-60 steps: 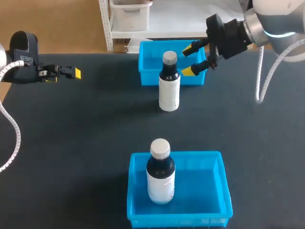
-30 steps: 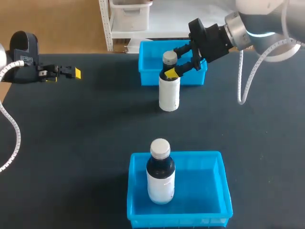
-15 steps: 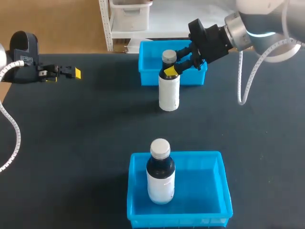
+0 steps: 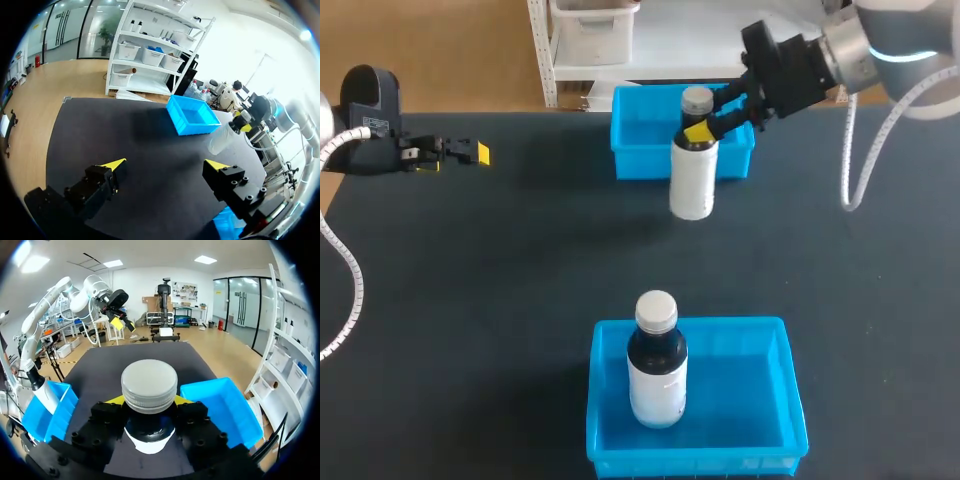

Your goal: Pick up the bottle, and place it in the far bin if it is heavy, or in the near bin if it is light.

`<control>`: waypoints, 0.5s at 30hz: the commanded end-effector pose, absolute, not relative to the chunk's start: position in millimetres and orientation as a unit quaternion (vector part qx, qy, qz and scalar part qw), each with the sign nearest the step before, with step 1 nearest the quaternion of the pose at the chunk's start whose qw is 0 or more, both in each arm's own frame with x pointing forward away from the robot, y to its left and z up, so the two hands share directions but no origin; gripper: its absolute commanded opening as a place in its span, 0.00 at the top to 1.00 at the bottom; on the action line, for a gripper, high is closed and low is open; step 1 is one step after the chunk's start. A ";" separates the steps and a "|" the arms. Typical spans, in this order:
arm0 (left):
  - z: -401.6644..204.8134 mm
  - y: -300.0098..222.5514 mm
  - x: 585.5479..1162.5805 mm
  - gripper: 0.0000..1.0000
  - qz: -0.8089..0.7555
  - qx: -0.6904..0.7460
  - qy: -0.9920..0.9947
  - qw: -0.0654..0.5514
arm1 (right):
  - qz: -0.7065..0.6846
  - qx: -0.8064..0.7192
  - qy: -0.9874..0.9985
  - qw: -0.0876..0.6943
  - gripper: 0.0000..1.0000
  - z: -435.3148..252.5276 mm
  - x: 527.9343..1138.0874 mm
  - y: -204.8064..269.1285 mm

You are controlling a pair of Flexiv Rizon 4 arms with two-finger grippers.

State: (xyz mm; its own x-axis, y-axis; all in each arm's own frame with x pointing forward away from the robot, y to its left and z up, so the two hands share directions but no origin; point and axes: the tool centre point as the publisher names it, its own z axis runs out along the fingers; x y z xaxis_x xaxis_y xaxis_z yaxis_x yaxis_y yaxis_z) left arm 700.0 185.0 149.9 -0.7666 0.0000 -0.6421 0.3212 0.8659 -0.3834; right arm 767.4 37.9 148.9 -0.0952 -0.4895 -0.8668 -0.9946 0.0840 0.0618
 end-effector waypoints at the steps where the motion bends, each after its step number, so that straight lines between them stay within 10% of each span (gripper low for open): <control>1: 149.9 185.0 700.0 0.00 -0.243 0.088 0.908 0.330 | 0.333 -0.557 0.665 0.369 1.00 169.1 746.5 5.7; 15: 149.9 185.0 700.0 0.00 -0.243 0.088 0.908 0.330 | 0.281 -0.528 0.707 0.378 1.00 198.5 763.6 -57.2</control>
State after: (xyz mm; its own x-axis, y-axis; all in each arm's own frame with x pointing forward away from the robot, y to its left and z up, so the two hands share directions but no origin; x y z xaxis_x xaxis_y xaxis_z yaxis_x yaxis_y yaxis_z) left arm 700.0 185.0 149.9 -0.7666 0.0000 -0.6422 0.3212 0.8659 -0.3834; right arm 769.4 -48.3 187.7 -0.1526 -0.5277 -0.8356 -0.9682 0.2496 0.0192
